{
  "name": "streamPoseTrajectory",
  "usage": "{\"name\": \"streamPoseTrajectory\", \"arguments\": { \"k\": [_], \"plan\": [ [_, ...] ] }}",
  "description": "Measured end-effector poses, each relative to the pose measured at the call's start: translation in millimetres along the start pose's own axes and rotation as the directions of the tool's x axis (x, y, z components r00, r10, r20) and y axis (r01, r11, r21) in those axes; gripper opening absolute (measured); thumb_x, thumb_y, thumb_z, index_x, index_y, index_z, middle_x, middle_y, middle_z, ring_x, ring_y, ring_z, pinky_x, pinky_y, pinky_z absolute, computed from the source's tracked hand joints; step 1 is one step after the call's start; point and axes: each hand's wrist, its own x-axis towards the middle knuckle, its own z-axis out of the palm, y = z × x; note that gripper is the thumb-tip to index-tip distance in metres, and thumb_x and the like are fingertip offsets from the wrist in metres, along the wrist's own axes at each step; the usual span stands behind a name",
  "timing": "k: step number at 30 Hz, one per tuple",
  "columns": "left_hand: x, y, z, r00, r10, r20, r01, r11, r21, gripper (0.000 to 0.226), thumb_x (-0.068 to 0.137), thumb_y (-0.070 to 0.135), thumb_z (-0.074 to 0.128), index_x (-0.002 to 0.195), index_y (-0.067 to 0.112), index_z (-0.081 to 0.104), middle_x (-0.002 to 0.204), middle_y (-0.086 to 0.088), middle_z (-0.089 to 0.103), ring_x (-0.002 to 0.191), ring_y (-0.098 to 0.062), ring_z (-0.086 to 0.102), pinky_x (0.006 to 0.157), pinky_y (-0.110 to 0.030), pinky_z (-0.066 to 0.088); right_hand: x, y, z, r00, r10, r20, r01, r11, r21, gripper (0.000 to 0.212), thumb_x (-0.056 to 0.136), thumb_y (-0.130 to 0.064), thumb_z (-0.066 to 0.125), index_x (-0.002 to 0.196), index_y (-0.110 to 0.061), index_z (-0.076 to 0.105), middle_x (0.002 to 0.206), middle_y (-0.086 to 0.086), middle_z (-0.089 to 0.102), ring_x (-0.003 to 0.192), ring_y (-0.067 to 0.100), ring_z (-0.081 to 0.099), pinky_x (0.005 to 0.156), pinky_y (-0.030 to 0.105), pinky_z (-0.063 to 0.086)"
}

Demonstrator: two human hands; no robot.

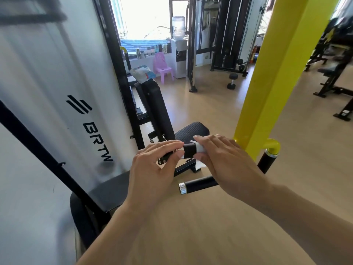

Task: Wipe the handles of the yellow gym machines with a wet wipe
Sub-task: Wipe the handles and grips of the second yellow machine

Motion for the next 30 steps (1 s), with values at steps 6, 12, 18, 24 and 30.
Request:
{"name": "streamPoseTrajectory", "arguments": {
  "k": [6,12,18,24,30],
  "plan": [
    [-1,1,0,0.999,-0.049,-0.012,0.048,0.998,-0.044,0.016,0.088,0.024,0.076,0.101,0.032,0.079,0.103,0.024,0.074,0.105,0.005,0.066,0.093,-0.007,0.043,6,-16,5,0.995,-0.1,-0.01,0.1,0.995,-0.013,0.052,0.102,-0.047,0.033,0.136,-0.014,0.055,0.121,0.0,0.067,0.112,0.022,0.062,0.1,0.033,0.04],
    [-1,4,-1,0.998,-0.068,0.01,0.068,0.997,-0.024,0.015,0.088,0.024,0.075,0.101,0.029,0.081,0.102,0.022,0.074,0.105,0.006,0.064,0.089,-0.001,0.038,-3,6,-6,1.0,-0.006,0.019,0.012,0.947,-0.322,0.045,0.099,-0.043,0.037,0.116,-0.007,0.06,0.098,0.01,0.067,0.089,0.032,0.066,0.083,0.041,0.05],
    [-2,5,-3,0.999,-0.051,0.014,0.051,0.998,-0.031,0.016,0.088,0.019,0.075,0.101,0.029,0.08,0.099,0.022,0.074,0.102,0.002,0.066,0.087,-0.004,0.041,10,-22,1,0.987,-0.157,0.026,0.159,0.97,-0.184,0.045,0.098,-0.045,0.041,0.118,-0.01,0.06,0.105,0.007,0.07,0.097,0.027,0.069,0.091,0.039,0.051],
    [-4,6,-2,0.998,-0.063,0.017,0.063,0.998,-0.006,0.015,0.088,0.026,0.075,0.102,0.032,0.079,0.099,0.021,0.074,0.101,0.004,0.064,0.085,0.001,0.037,-7,17,-9,1.0,0.002,-0.005,-0.004,0.887,-0.461,0.025,0.083,-0.011,0.075,0.101,0.001,0.062,0.087,0.021,0.069,0.082,0.039,0.069,0.096,0.048,0.053],
    [-6,10,-4,0.997,-0.071,0.024,0.072,0.996,-0.05,0.018,0.089,0.021,0.074,0.098,0.035,0.078,0.096,0.024,0.074,0.1,0.002,0.066,0.084,-0.003,0.04,6,-28,10,0.976,-0.204,-0.074,0.172,0.934,-0.312,0.031,0.099,-0.026,0.05,0.115,-0.002,0.06,0.104,0.016,0.07,0.098,0.032,0.069,0.107,0.045,0.045]
  ]
}}
